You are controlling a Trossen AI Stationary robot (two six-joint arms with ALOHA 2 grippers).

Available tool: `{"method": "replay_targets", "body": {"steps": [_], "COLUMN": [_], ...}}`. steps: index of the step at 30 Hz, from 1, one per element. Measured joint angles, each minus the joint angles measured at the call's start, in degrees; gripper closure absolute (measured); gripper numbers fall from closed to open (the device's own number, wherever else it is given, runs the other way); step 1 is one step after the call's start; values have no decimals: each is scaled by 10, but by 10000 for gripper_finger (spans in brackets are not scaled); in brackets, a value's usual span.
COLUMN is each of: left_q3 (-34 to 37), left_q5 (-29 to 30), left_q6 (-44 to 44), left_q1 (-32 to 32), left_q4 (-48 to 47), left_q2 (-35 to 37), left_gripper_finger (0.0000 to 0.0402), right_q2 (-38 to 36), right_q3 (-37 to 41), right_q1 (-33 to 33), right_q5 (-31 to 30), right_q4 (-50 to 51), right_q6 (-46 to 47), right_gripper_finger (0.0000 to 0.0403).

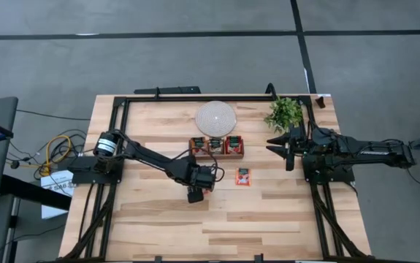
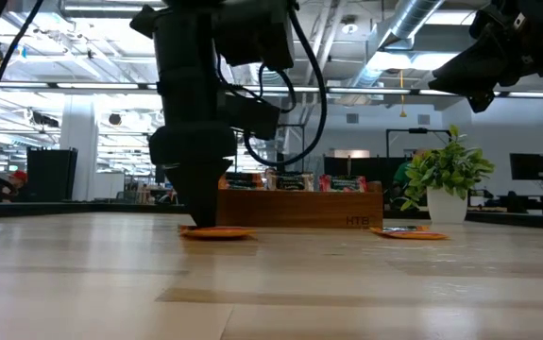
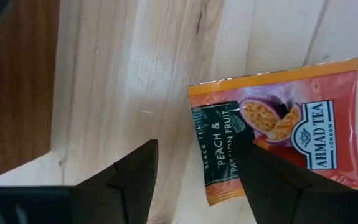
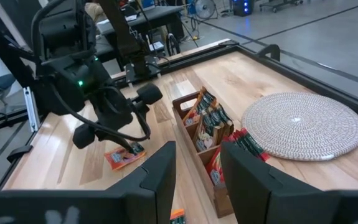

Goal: Pick & Place Tea
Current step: Put the left orange tea bag into the left slot of the wooden organizer

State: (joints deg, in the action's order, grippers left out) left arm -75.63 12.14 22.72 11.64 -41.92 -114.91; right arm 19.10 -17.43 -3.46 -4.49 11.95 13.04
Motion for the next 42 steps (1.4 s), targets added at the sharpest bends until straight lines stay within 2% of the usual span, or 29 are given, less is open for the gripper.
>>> {"method": "replay_targets", "body": {"steps": [4,7,14,17,23,30,33,38,40,42], "left_q3": [0,0,1,1,-27,-115,-157,-179,-179,-179], "left_q5": [-10,-20,-21,-1,82,168,226,380,414,424], "left_q6": [9,10,24,31,40,31,-4,-81,-99,-106], "left_q1": [0,0,1,2,8,34,46,44,32,17], "left_q4": [0,1,2,0,-65,-192,-233,-237,-238,-238], "left_q2": [0,-1,-2,-2,-7,-7,-6,-5,-5,-5], "left_gripper_finger": [201,225,335,385,400,401,401,401,401,401], "right_q2": [0,0,0,0,0,0,0,0,0,0], "right_q3": [0,0,0,0,0,0,0,0,0,0], "right_q1": [0,0,0,0,0,0,0,0,1,1], "right_q5": [0,0,0,0,0,0,0,0,0,0], "right_q4": [0,0,0,0,0,0,0,0,0,0], "right_q6": [0,0,0,0,0,0,0,0,0,0], "right_gripper_finger": [285,285,285,285,285,285,285,285,285,285]}}
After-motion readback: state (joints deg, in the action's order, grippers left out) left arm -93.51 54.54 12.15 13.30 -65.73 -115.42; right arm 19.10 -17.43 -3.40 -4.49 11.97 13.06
